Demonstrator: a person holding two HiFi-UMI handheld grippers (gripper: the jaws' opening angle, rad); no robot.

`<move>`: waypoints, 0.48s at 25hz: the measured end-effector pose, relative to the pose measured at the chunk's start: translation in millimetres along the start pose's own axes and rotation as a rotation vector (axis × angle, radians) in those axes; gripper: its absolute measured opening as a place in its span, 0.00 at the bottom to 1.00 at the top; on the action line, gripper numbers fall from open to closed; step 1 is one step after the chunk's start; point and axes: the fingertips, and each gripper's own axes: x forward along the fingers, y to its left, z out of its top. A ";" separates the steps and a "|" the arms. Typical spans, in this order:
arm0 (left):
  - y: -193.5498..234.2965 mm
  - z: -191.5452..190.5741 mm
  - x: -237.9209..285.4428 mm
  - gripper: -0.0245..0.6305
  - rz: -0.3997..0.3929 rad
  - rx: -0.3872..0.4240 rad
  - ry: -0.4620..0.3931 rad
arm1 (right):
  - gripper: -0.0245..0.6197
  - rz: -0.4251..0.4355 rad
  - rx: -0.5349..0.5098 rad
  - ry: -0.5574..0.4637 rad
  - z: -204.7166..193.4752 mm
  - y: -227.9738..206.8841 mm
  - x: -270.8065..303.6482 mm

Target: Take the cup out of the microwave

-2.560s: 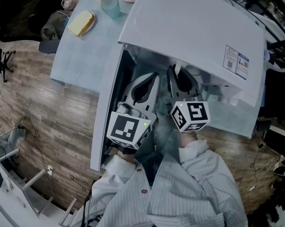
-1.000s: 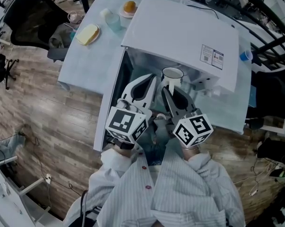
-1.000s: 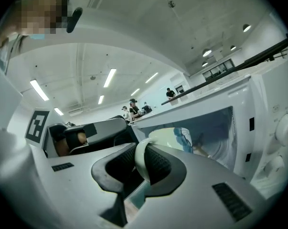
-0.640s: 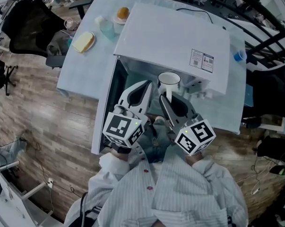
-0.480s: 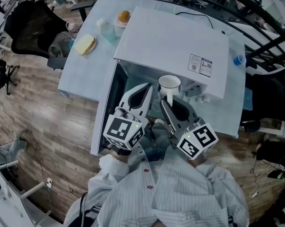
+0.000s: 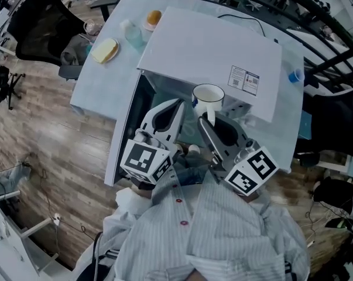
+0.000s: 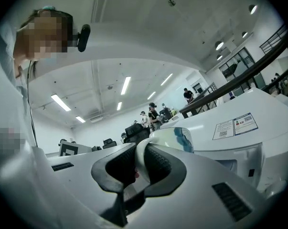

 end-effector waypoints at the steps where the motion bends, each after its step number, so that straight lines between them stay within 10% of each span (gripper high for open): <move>1: -0.5 1.5 0.7 0.05 0.001 0.004 -0.005 | 0.16 0.006 -0.004 -0.001 1.2 -0.3 -0.1; 12: -7.8 5.5 8.6 0.05 0.018 0.004 -0.030 | 0.16 0.031 -0.011 -0.022 10.3 -5.6 -5.1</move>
